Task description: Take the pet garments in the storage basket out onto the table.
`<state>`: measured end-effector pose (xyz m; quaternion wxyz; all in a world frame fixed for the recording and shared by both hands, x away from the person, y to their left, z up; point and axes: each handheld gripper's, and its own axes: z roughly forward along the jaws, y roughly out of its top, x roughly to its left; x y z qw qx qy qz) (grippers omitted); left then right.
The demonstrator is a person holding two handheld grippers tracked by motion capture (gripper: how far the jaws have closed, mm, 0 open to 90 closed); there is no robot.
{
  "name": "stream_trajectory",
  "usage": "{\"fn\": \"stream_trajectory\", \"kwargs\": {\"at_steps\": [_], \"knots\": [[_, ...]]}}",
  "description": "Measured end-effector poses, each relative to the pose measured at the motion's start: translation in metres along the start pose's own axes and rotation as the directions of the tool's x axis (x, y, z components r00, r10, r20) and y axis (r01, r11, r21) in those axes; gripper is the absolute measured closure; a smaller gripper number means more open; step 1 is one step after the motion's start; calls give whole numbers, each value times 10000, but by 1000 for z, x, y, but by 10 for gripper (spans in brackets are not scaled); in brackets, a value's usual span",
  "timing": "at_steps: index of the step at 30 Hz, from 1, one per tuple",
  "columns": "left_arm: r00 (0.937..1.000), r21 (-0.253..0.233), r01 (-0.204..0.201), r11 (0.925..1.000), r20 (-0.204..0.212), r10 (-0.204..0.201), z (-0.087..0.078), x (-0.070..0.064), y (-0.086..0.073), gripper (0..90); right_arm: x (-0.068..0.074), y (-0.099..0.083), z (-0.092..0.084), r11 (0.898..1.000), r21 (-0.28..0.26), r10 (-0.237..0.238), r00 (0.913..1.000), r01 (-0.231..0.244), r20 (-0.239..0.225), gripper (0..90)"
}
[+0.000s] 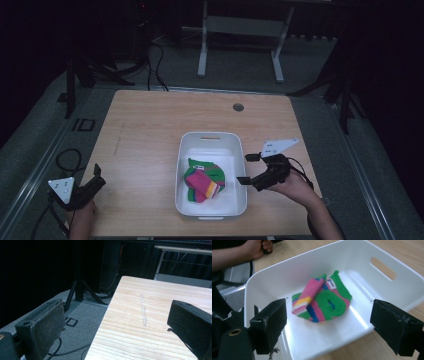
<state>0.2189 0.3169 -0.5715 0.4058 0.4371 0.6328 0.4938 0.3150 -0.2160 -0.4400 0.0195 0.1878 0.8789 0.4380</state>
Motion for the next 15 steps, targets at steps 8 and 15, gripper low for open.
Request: {"fn": "stream_trajectory", "kwargs": {"at_steps": [8, 15], "knots": [[10000, -17, 15, 10000, 44, -15, 0, 0, 0, 19, 14, 18, 44, 9952, 768, -585, 9976, 613, -377, 140], [10000, -18, 32, 10000, 92, -32, 0, 1, 0, 18, 19, 29, 72, 9896, 1253, -626, 9954, 713, -723, 140]]}}
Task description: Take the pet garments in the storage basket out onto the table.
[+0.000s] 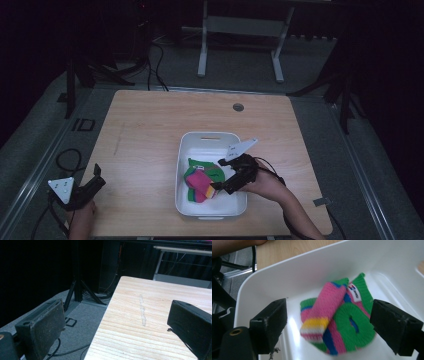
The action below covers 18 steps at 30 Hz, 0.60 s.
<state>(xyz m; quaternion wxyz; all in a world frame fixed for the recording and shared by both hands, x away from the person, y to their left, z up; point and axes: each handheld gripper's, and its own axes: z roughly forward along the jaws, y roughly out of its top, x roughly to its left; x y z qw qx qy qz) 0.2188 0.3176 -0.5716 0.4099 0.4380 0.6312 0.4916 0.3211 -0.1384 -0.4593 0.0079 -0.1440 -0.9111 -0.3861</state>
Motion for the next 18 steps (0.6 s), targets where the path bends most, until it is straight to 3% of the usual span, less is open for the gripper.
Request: {"fn": "stream_trajectory", "kwargs": {"at_steps": [5, 6, 11, 15, 18], "knots": [[10000, -5, 4, 10000, 16, -4, 0, 0, 0, 19, -1, 11, 14, 9999, 172, 14, 10000, -13, -76, 142], [10000, -10, 5, 10000, 28, -5, 0, 0, 0, 19, -3, 17, 27, 9988, 486, 45, 10000, -45, -2, 147], [10000, -13, 22, 10000, 47, -21, 0, 0, 0, 19, -2, 24, 49, 9917, 1275, -189, 9992, 141, 366, 148], [10000, -10, 38, 10000, 54, -38, 0, 0, 0, 18, -1, 27, 59, 9872, 1563, -431, 9962, 309, 752, 148], [10000, -4, 36, 10000, 56, -36, 0, 1, 0, 18, 0, 27, 73, 9783, 2052, -469, 9947, 273, 912, 148]]}}
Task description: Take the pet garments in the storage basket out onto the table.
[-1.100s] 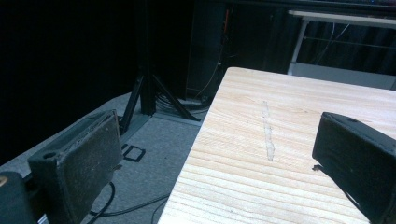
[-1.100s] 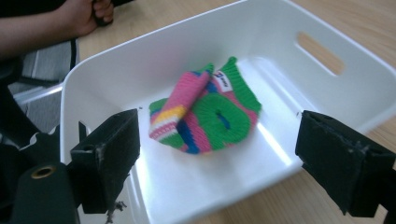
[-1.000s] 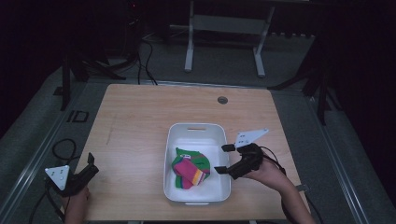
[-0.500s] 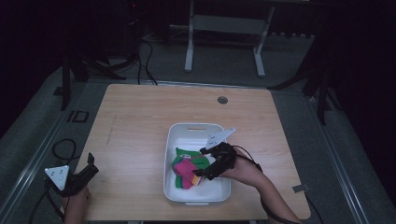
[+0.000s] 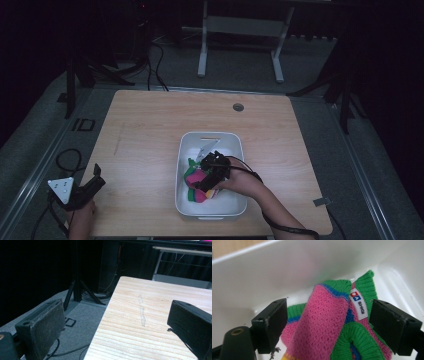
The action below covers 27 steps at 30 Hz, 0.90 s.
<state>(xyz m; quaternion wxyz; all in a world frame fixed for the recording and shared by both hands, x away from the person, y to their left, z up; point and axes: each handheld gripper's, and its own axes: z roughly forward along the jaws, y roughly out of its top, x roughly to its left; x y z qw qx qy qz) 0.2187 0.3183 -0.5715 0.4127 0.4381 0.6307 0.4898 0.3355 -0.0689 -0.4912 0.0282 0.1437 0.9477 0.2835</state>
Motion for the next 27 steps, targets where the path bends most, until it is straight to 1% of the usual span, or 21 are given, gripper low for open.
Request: {"fn": "stream_trajectory", "kwargs": {"at_steps": [3, 4, 5, 7, 8, 9, 11, 13, 14, 15, 16, 17, 18, 19, 20, 21, 23, 24, 25, 27], "knots": [[10000, 1, 15, 10000, 3, -15, 0, 0, 0, 18, 0, 1, 10, 9987, 486, 145, 9996, -156, 239, 154], [10000, 1, 23, 10000, 0, -23, 0, 0, 0, 18, 0, 1, 10, 9987, 486, 145, 9996, -156, 239, 154], [10000, 3, 25, 10000, -3, -25, 0, 0, 0, 19, -1, 2, 12, 9976, 661, 175, 9992, -198, 349, 153], [10000, 5, 20, 10000, -7, -20, 0, 0, 0, 19, -1, 2, 16, 9946, 981, 302, 9989, -335, 356, 153], [10000, 3, 19, 10000, -8, -19, 0, 0, 0, 19, -2, 2, 18, 9920, 1197, 361, 9985, -407, 402, 153], [10000, 7, 28, 10000, -12, -28, 0, 0, 0, 19, -1, 2, 21, 9885, 1459, 362, 9988, -407, 339, 153], [10000, 1, 33, 10000, -9, -33, 0, 0, 0, 19, 1, 2, 26, 9809, 1929, 201, 9992, -265, 355, 153], [10000, -2, 34, 10000, -13, -34, 0, 0, 0, 19, 3, 2, 32, 9710, 2388, 75, 9994, -155, 342, 153], [10000, 6, 31, 10000, -13, -31, 0, 0, 0, 19, 3, 1, 34, 9672, 2537, -17, 9993, -78, 372, 156], [10000, 6, 29, 10000, -17, -29, 0, 0, 0, 19, 5, 1, 36, 9619, 2736, -137, 9990, 16, 421, 174], [10000, 7, 31, 10000, -19, -31, 0, 0, 0, 19, 7, 0, 40, 9538, 2996, -408, 9978, 232, 528, 187], [10000, 18, 39, 10000, -20, -39, 0, 0, 0, 19, 9, 0, 41, 9492, 3125, -600, 9962, 373, 634, 208], [10000, 16, 36, 10000, -20, -36, 0, 0, 0, 18, 12, 0, 42, 9445, 3219, -951, 9924, 650, 786, 222], [10000, 5, 47, 10000, -23, -47, 0, 0, 0, 19, 14, 0, 42, 9433, 3224, -1110, 9903, 786, 835, 260], [10000, 16, 34, 10000, -22, -34, 0, 0, 0, 19, 16, 0, 41, 9454, 3155, -1140, 9899, 819, 846, 351], [10000, 8, 23, 10000, -22, -23, 0, 0, 0, 18, 17, 0, 40, 9480, 3069, -1193, 9882, 846, 961, 447], [10000, 15, 8, 10000, -22, -8, 0, 0, 0, 19, 19, 0, 38, 9492, 3014, -1357, 9815, 899, 1347, 608], [10000, 11, 7, 10000, -31, -7, 0, 0, 0, 18, 19, 0, 37, 9518, 2962, -1271, 9813, 797, 1444, 648], [10000, 14, 20, 10000, -24, -20, 0, 0, 0, 18, 18, 0, 35, 9552, 2883, -1127, 9831, 672, 1442, 669], [10000, 19, 34, 10000, -40, -34, 0, 0, 0, 18, 16, 1, 28, 9662, 2534, -850, 9868, 478, 1377, 687]]}}
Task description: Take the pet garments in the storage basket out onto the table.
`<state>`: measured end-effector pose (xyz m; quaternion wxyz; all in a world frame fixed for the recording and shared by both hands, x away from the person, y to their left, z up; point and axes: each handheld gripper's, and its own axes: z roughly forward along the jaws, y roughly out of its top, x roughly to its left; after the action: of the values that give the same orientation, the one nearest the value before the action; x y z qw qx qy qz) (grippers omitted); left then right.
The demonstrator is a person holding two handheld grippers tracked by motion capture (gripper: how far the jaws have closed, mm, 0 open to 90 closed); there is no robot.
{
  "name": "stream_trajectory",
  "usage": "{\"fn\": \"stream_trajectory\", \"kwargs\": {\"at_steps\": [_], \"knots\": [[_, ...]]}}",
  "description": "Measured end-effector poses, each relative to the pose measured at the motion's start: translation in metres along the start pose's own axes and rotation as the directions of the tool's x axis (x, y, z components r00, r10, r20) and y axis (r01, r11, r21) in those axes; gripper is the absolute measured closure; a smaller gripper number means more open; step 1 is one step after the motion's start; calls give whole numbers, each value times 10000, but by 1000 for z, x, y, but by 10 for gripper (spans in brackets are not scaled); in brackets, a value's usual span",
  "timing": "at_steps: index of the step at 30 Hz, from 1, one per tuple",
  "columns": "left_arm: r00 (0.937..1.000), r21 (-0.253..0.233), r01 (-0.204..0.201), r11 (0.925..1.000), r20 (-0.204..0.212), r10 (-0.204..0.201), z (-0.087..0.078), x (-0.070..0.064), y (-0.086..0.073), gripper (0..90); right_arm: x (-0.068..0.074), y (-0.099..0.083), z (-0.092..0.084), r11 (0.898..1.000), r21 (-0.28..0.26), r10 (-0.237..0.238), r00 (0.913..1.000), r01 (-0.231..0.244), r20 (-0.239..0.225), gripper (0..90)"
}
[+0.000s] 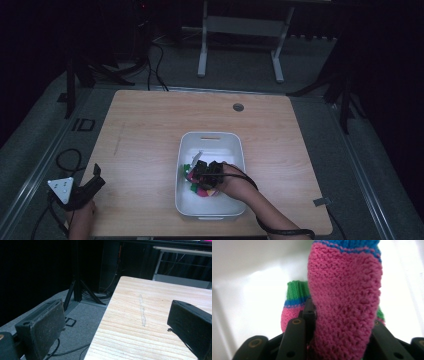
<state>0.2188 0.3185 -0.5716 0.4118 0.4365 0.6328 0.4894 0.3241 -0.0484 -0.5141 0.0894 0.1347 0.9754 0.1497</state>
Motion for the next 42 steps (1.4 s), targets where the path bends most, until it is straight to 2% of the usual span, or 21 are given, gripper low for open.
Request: {"fn": "stream_trajectory", "kwargs": {"at_steps": [5, 11, 17, 19, 21, 22, 27, 32, 37, 42], "knots": [[10000, -2, -20, 10000, 8, 20, 0, 0, 0, 18, -5, -3, -21, 9960, -847, 288, 9995, -294, -84, 692], [10000, -7, -45, 10000, 3, 45, 0, 0, 0, 19, -12, -4, -60, 9793, -1957, 530, 9986, -512, 41, 694], [10000, -9, -47, 10000, -1, 47, 0, 0, 0, 19, -24, -8, -103, 9509, -3001, 899, 9953, -750, 361, 694], [10000, -13, -44, 10000, -6, 44, 0, 0, 0, 18, -26, -11, -113, 9402, -3300, 1034, 9938, -841, 415, 693], [10000, -10, -50, 10000, -5, 50, 0, 0, 0, 19, -28, -12, -118, 9364, -3408, 1048, 9936, -839, 433, 694], [10000, -10, -54, 10000, -12, 54, 0, -1, 0, 19, -31, -15, -128, 9249, -3699, 1135, 9923, -873, 496, 693], [10000, -10, -49, 10000, -2, 49, 0, 0, 0, 19, -37, -23, -147, 9052, -4151, 1269, 9901, -912, 594, 693], [10000, -5, -53, 10000, -11, 53, 0, -1, 0, 19, -47, -38, -163, 8886, -4447, 1640, 9833, -1127, 785, 692], [10000, -8, -65, 10000, -22, 65, 0, -1, 0, 19, -58, -58, -172, 8831, -4483, 2040, 9736, -1382, 1019, 692], [10000, -9, -81, 10000, -35, 81, 0, -1, 0, 19, -67, -81, -178, 8823, -4415, 2430, 9613, -1634, 1300, 692]]}}
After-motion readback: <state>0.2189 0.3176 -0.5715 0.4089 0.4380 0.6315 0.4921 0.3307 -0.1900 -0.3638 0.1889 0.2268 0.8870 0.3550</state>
